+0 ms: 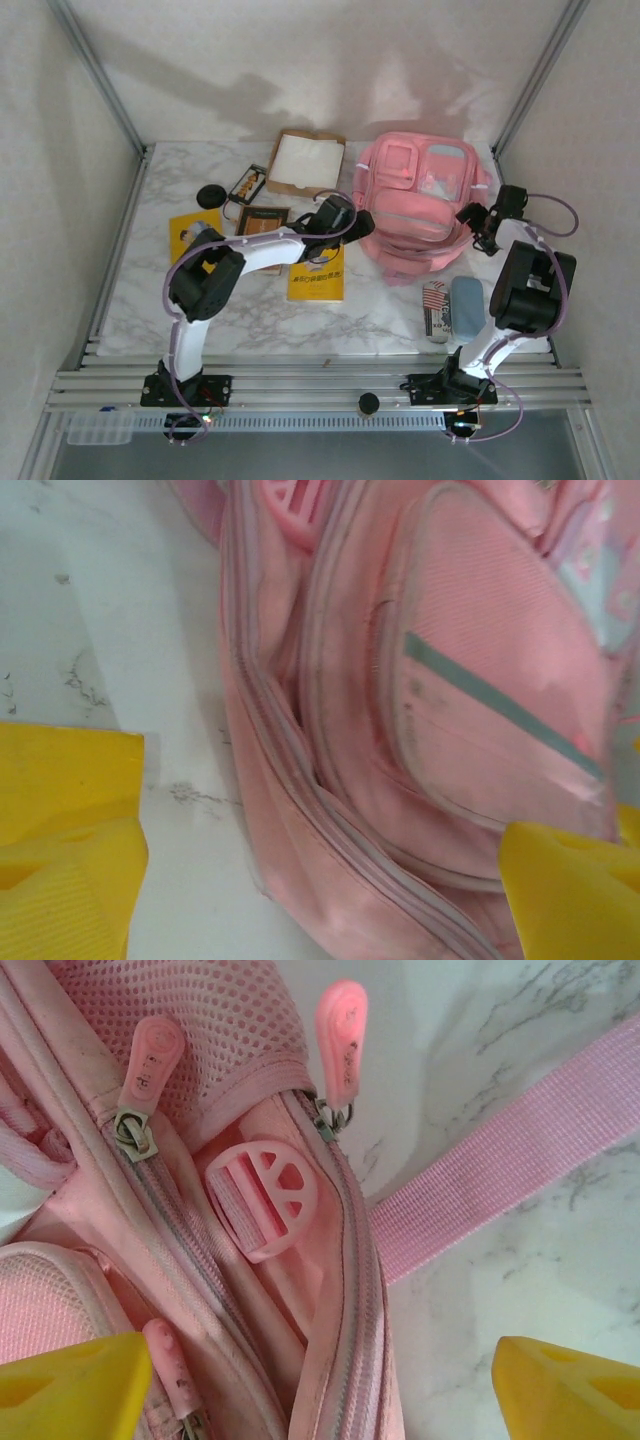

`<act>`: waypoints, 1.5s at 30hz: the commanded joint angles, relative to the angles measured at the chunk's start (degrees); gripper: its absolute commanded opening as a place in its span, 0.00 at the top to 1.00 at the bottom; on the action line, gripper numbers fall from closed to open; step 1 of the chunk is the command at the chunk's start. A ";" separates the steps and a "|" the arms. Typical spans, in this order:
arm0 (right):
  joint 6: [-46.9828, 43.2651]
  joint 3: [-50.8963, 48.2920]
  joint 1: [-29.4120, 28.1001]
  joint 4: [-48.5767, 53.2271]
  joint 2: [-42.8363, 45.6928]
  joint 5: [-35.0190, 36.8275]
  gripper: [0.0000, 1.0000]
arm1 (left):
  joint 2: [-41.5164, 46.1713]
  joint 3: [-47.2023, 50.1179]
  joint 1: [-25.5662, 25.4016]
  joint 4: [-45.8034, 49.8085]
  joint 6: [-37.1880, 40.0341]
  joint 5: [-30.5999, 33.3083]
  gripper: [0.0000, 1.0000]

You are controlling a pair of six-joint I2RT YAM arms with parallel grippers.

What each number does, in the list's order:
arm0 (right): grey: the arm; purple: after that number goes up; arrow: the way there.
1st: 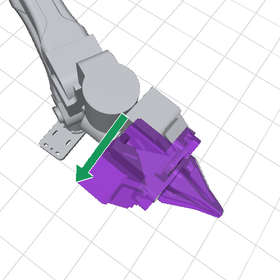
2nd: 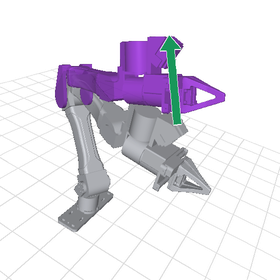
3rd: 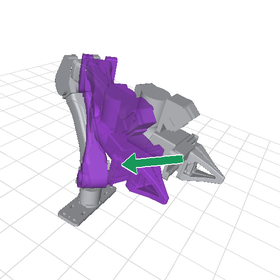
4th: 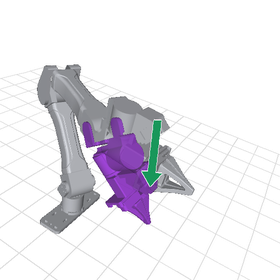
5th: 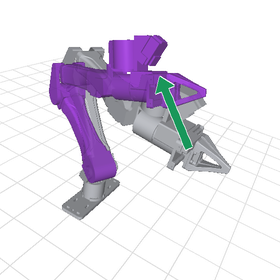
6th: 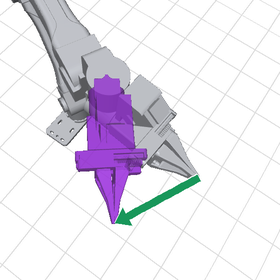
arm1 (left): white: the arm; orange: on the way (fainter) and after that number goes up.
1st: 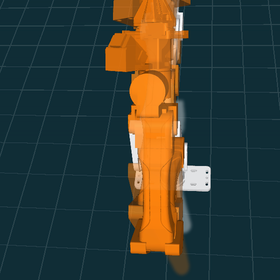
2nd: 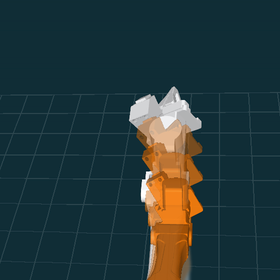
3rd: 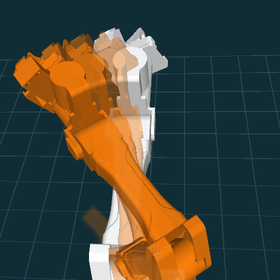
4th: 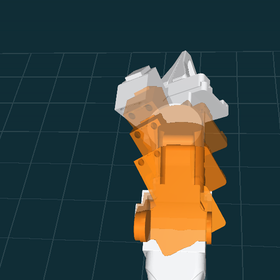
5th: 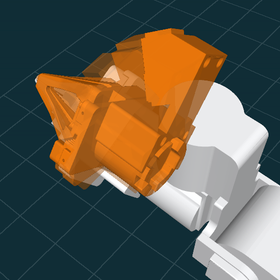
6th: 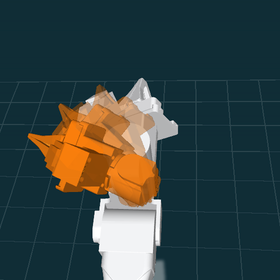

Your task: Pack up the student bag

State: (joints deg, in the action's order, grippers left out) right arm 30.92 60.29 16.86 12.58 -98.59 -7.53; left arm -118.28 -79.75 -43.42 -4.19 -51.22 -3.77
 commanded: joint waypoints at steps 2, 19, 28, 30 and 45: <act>-0.51 1.99 -0.01 -1.19 -1.75 -1.59 0.19 | -4.77 -4.52 -0.15 2.82 -1.80 2.53 0.16; -0.99 -0.66 -1.03 -2.58 -2.55 -5.28 0.55 | -14.68 -14.78 -1.05 2.65 -4.06 -0.12 0.67; -0.69 -1.92 -5.39 -2.98 -2.23 -7.49 0.72 | -9.42 -7.96 -0.02 3.76 -2.70 2.25 1.00; -0.64 -2.11 -6.85 -2.75 -2.13 -8.11 0.74 | -7.13 -4.80 0.56 3.51 -2.60 2.58 1.00; 6.44 -5.08 -28.94 -4.41 4.92 -11.95 0.74 | 10.33 16.20 13.44 8.95 9.05 7.37 1.00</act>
State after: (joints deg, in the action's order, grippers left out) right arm 35.33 54.76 -7.57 8.56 -96.90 -13.91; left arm -110.28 -65.36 -33.32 -1.28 -48.03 -0.12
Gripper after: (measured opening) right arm 0.250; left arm 0.069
